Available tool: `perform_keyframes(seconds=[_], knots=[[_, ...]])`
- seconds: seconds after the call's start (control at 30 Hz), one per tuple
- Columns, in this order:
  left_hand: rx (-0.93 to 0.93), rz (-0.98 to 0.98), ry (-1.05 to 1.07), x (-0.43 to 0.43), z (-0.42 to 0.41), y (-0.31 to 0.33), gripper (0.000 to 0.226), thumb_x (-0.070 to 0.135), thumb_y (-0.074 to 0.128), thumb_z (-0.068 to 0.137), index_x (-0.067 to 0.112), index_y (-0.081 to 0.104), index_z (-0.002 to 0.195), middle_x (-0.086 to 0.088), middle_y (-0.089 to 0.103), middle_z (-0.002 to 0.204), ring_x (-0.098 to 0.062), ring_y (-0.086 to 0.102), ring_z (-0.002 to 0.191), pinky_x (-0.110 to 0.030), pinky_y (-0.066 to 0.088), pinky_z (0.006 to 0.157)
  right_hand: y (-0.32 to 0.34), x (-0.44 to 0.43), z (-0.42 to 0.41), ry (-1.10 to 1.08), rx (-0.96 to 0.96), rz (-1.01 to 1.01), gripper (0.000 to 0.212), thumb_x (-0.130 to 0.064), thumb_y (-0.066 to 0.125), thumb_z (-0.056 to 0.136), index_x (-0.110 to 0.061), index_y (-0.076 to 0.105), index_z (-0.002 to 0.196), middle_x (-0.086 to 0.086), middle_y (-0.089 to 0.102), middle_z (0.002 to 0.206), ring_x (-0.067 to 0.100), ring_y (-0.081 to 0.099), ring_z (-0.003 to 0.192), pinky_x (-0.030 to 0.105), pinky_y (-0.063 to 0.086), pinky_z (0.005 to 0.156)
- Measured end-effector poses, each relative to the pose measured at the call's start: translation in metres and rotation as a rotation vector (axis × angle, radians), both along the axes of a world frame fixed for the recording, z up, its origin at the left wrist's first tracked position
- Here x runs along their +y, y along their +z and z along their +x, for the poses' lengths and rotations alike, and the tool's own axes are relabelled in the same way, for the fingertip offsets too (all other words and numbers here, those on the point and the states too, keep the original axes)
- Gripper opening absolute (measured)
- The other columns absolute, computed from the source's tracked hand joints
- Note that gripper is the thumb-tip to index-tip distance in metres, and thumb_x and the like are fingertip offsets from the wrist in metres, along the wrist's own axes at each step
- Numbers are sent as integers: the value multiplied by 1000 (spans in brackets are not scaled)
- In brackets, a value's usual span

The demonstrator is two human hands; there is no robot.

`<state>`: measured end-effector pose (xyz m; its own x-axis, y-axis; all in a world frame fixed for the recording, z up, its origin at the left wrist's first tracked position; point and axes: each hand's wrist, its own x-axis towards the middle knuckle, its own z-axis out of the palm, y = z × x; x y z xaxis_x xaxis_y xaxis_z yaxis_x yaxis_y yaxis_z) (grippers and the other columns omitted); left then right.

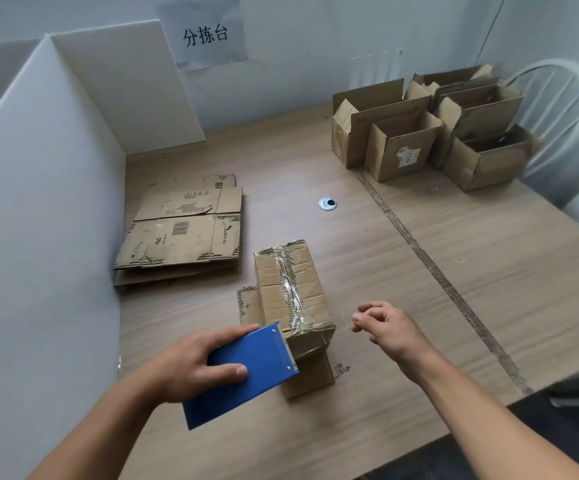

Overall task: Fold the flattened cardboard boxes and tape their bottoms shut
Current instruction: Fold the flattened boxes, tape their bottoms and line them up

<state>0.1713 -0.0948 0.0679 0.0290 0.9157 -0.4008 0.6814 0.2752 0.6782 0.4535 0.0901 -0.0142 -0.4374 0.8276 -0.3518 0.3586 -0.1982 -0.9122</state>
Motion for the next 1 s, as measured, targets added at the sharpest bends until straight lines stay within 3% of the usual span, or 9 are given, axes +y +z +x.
perform_keyframes(seconds=[0.13,0.3,0.43,0.5,0.63,0.83,1.0], knots=[[-17,-90,-34,14,-7,12,63,71,62,70,73,38,129,28,60,128,2,59,113,-30,46,100,0,7,6,-68,23,-10,27,-19,71,90,-16,77,64,-9,57,117,9,59,107,35,45,92],[2,-168,8,23,-21,13,58,68,67,69,60,54,125,28,63,122,4,60,110,-33,46,103,-12,-1,3,-102,-15,-31,31,-18,69,92,-14,75,63,-8,58,113,11,60,102,43,47,95],[48,-208,18,36,-15,11,43,56,71,75,60,57,115,27,67,115,7,62,104,-29,47,101,-14,-1,-4,-169,27,-103,31,-18,64,96,-10,67,66,-6,63,99,17,53,85,38,46,75],[70,-228,11,42,-14,14,40,53,74,79,58,58,115,27,67,113,8,62,101,-29,47,101,-13,-1,-5,-184,44,-130,31,-21,64,96,-11,67,67,-5,64,100,14,53,85,36,45,76],[74,-268,-10,53,-21,24,64,65,67,64,50,60,126,24,69,113,1,65,103,-35,48,101,-16,-9,-7,-169,60,-169,29,-29,68,93,-12,66,70,-7,67,97,7,58,92,36,49,79],[96,-313,-19,56,-24,31,54,55,70,71,49,62,125,25,70,110,2,66,100,-34,49,100,-25,-12,-10,-162,18,-89,32,-29,69,93,-14,68,64,-2,63,86,18,57,83,36,46,73],[86,-312,-5,52,-28,36,57,59,69,68,49,62,123,24,70,109,1,67,98,-32,50,98,-28,-10,-14,-147,-34,-24,36,-31,69,92,-17,70,59,-4,70,89,20,66,96,48,51,87]])
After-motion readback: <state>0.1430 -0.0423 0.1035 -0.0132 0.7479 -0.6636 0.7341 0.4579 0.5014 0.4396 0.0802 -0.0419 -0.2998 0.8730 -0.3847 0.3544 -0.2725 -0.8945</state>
